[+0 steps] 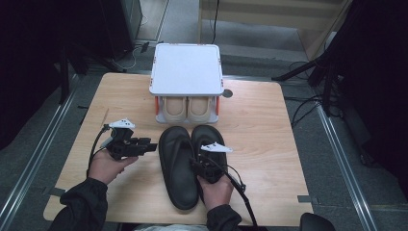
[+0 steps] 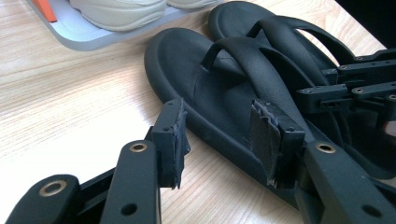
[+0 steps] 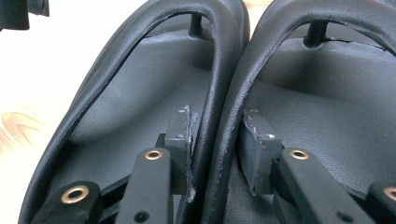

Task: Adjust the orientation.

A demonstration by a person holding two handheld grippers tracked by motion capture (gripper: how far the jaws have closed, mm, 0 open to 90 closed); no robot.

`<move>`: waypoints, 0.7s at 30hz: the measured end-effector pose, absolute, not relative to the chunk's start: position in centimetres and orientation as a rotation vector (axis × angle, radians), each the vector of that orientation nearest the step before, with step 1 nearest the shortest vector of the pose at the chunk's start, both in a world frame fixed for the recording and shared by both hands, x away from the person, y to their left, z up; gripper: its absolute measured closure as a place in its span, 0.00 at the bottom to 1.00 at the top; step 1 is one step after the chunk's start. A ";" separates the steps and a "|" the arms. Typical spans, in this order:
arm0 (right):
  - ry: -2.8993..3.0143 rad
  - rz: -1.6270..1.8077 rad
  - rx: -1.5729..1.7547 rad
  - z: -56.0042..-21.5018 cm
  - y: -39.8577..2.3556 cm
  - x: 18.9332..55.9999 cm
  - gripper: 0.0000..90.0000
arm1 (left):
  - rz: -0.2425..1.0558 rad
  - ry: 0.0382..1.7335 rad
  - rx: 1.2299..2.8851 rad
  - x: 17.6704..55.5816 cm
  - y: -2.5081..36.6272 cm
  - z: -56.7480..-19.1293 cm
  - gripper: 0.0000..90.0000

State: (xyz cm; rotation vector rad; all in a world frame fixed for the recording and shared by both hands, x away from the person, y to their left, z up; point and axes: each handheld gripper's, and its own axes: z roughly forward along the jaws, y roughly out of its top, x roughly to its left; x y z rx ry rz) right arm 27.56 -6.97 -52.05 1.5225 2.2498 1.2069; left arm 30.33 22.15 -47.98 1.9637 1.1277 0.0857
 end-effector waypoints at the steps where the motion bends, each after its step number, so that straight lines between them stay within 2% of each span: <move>1: 2.254 1.209 1.521 -52.1 -7.0 27.6 0.76 | 0.086 1.127 1.966 30.3 22.1 -48.0 0.62; 9: 2.254 1.233 1.583 -52.0 -7.5 27.9 0.85 | 0.090 1.129 1.958 30.4 22.3 -48.0 0.62; 21: 2.321 1.241 1.527 -51.6 -8.0 28.1 0.85 | 0.091 1.139 1.945 30.4 22.6 -47.9 0.62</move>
